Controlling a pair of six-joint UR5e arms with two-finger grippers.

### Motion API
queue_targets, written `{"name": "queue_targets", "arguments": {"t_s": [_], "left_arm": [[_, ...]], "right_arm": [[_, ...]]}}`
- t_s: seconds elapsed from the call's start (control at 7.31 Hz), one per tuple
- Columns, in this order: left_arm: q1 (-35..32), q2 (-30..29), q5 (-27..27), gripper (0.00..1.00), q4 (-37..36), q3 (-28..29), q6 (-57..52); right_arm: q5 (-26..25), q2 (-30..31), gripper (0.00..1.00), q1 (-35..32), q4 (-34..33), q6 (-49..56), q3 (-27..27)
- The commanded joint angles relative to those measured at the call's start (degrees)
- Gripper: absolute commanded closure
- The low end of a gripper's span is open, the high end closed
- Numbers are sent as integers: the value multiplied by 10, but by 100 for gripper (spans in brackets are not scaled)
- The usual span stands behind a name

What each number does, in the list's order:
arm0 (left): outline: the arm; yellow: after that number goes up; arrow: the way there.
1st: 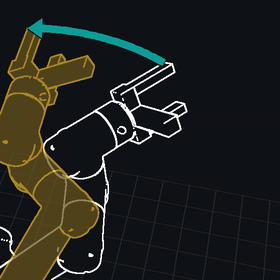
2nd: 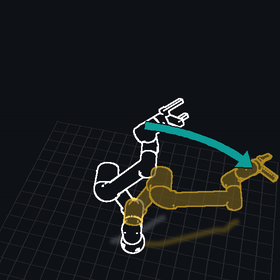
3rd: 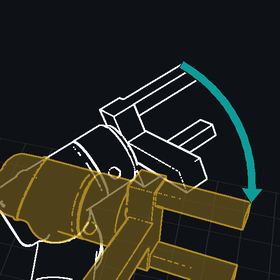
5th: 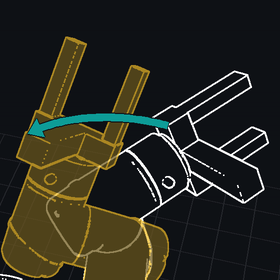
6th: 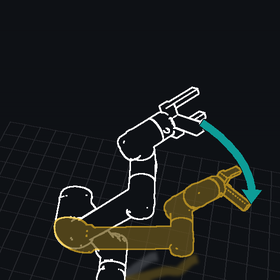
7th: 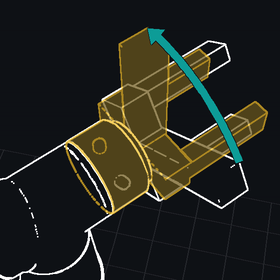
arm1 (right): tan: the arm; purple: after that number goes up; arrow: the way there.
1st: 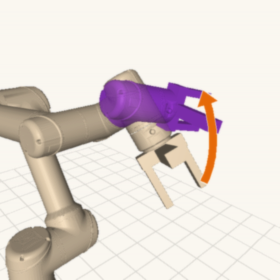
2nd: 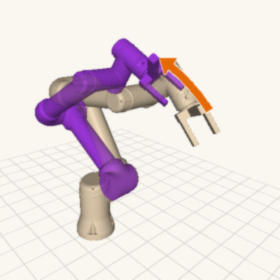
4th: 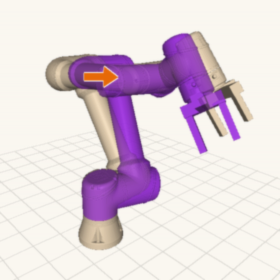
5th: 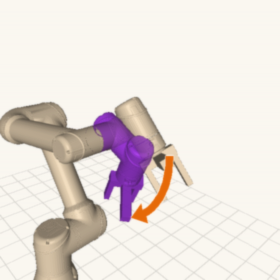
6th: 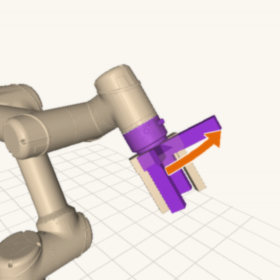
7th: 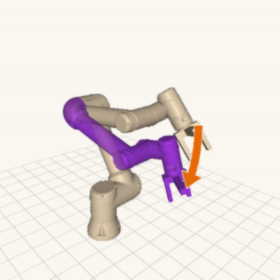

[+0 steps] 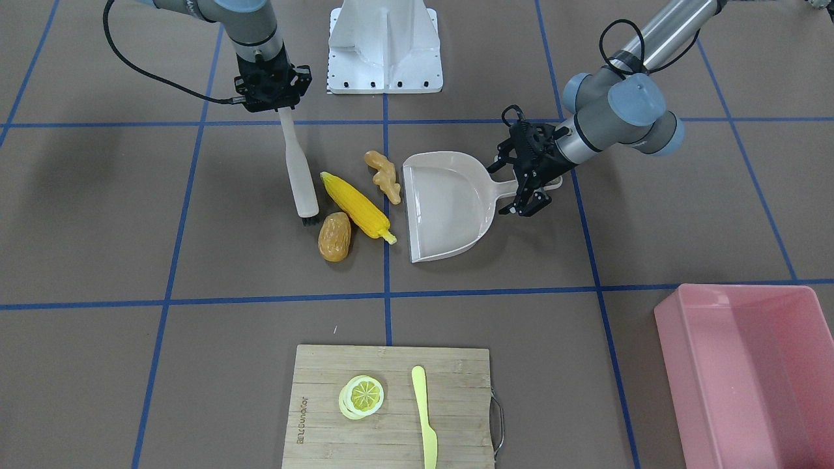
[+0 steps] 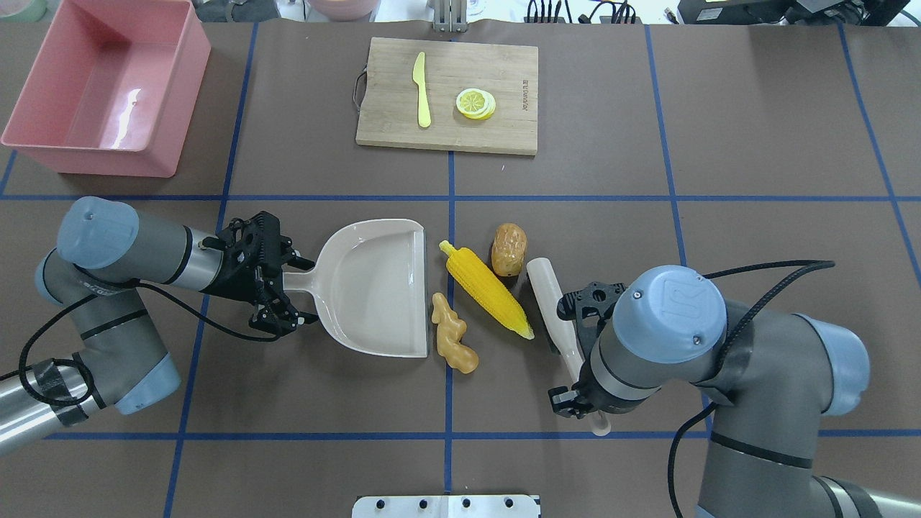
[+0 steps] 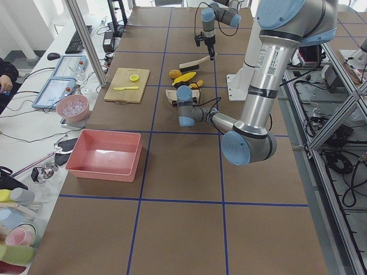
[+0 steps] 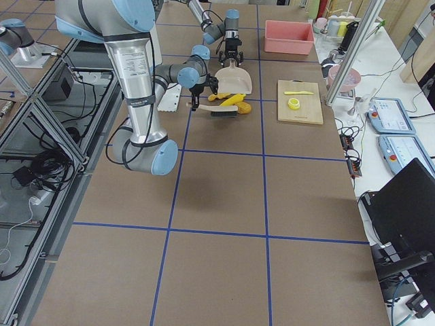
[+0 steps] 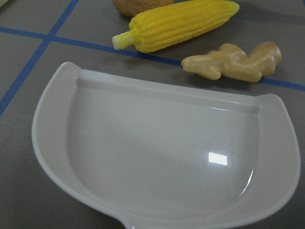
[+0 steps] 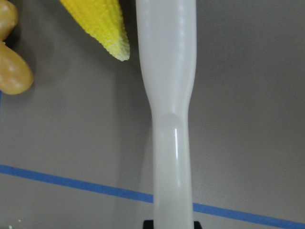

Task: Sweep and dump trash into bin
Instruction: 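Sweep the corn and ginger into the dustpan with the right gripper's brush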

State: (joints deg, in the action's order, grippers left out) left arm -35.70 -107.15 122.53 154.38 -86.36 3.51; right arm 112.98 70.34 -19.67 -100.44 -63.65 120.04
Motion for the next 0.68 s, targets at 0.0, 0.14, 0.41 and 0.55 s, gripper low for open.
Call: {"name": "queue_targets", "arguments": {"t_s": [0.0,0.14,0.41,0.55], "left_arm": [[1,-2,0,3,-8,-2,0],[1,-4,-1,3,-11,-2,0],[1,-4,-1,3,-11,-2,0],[1,-5,-1,3,-11,-1,0]], "right_arm": [[0,-40,100,13,3,-19,-30],[1,-60,100,13,3,-24,-41],[2,-96,100,17,4,-35,-67],[2,-106,100,17,4,-38,-72]]}}
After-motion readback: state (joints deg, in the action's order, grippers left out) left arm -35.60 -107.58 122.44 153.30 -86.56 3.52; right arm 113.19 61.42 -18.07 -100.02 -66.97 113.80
